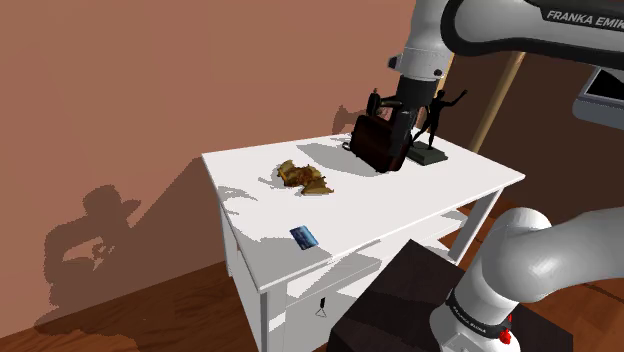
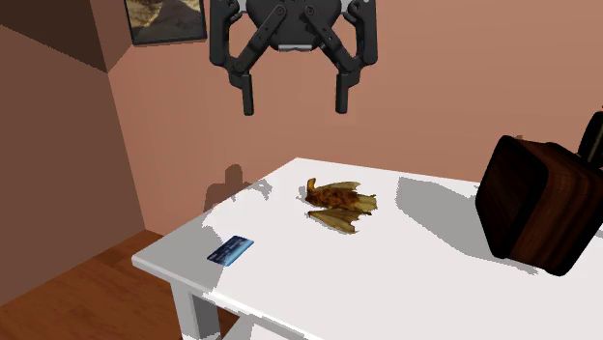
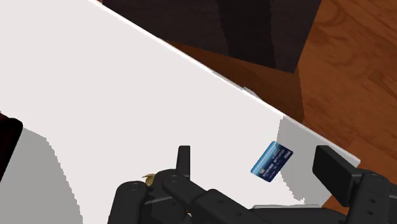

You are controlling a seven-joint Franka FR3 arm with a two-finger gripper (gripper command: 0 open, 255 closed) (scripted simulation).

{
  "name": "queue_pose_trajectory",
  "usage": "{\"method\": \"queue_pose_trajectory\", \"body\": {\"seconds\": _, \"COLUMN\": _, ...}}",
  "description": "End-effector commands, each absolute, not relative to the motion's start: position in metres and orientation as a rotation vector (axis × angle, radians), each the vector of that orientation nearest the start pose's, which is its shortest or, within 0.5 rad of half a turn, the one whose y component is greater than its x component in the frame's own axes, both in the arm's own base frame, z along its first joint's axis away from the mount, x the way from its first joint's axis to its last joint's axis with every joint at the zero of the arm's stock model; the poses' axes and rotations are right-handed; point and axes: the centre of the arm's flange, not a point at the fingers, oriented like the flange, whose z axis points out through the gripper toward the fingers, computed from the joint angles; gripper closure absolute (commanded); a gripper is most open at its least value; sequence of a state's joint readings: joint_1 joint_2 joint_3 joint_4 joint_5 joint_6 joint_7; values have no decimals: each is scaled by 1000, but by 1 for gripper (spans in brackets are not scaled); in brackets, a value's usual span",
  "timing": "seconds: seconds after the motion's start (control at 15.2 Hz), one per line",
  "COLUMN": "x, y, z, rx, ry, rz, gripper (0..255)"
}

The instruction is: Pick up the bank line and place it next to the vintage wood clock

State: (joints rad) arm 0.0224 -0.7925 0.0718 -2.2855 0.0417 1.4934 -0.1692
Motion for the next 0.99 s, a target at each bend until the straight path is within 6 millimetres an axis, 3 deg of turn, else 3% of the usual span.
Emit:
{"method": "queue_pose_trajectory", "body": {"seconds": 0.0, "x": 296, "y": 41, "z": 618, "rx": -3127, "ry": -385, "rz": 2, "gripper": 0}}
{"method": "queue_pose_trajectory", "body": {"seconds": 0.92, "x": 429, "y": 132, "z": 477, "rx": -3054, "ry": 68, "rz": 523, "gripper": 0}}
